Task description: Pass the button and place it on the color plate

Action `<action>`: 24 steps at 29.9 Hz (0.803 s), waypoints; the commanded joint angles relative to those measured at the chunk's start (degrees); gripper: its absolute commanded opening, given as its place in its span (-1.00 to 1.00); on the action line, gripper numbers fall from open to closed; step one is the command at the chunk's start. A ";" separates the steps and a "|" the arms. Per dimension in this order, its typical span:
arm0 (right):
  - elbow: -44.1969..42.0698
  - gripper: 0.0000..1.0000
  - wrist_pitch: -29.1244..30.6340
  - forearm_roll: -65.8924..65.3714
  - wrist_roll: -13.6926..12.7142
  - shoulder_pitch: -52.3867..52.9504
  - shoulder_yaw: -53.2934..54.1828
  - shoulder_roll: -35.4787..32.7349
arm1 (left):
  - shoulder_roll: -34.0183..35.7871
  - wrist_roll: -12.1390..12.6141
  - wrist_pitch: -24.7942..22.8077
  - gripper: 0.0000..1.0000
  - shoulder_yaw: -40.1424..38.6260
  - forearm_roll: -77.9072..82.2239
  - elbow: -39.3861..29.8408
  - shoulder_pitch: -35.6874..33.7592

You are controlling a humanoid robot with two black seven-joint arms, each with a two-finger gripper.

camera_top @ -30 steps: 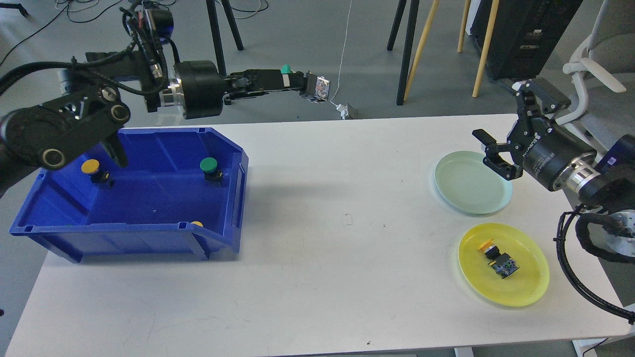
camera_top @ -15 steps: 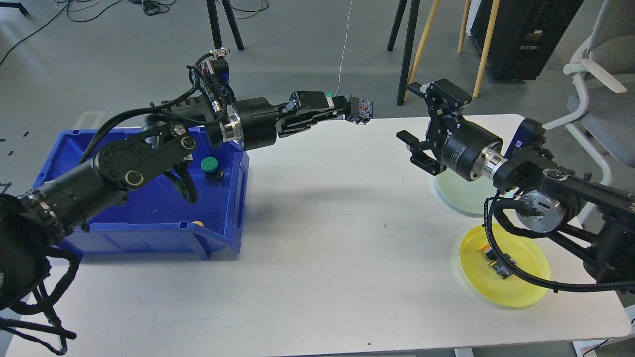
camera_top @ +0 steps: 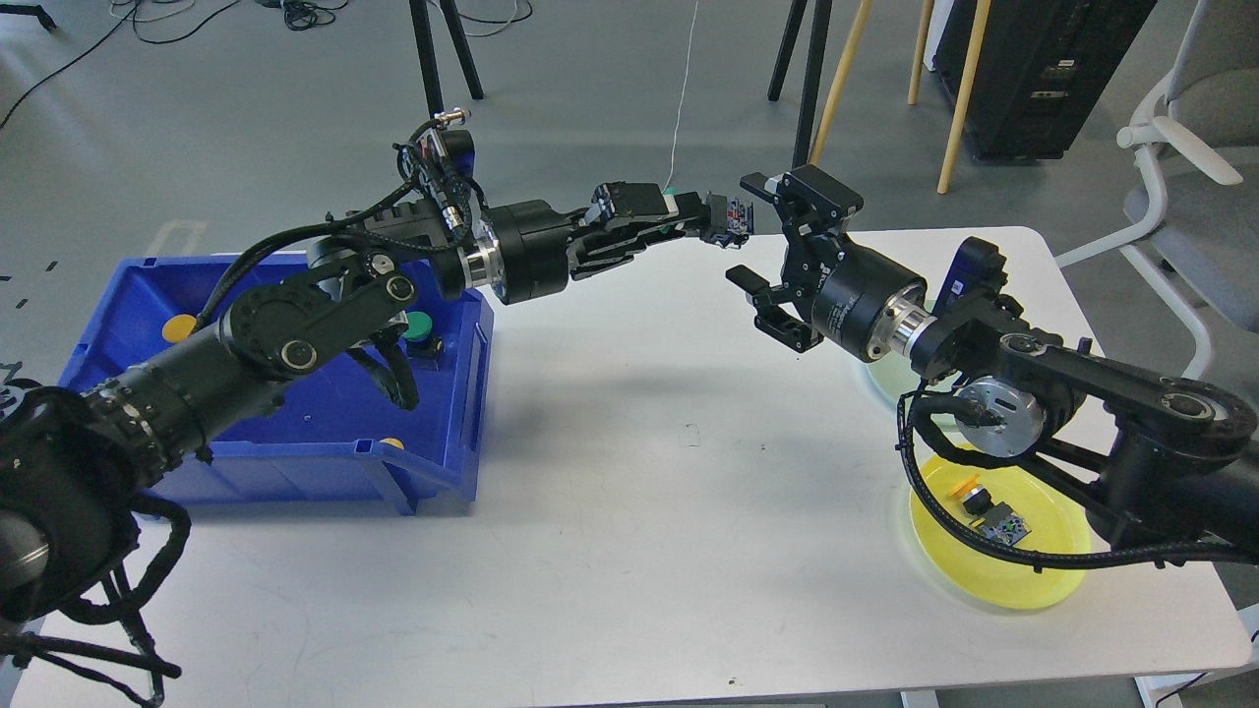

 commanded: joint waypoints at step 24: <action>-3.81 0.02 0.06 -0.16 2.27 0.38 0.96 4.87 | -0.13 0.00 0.00 -0.91 0.05 -4.03 0.91 0.46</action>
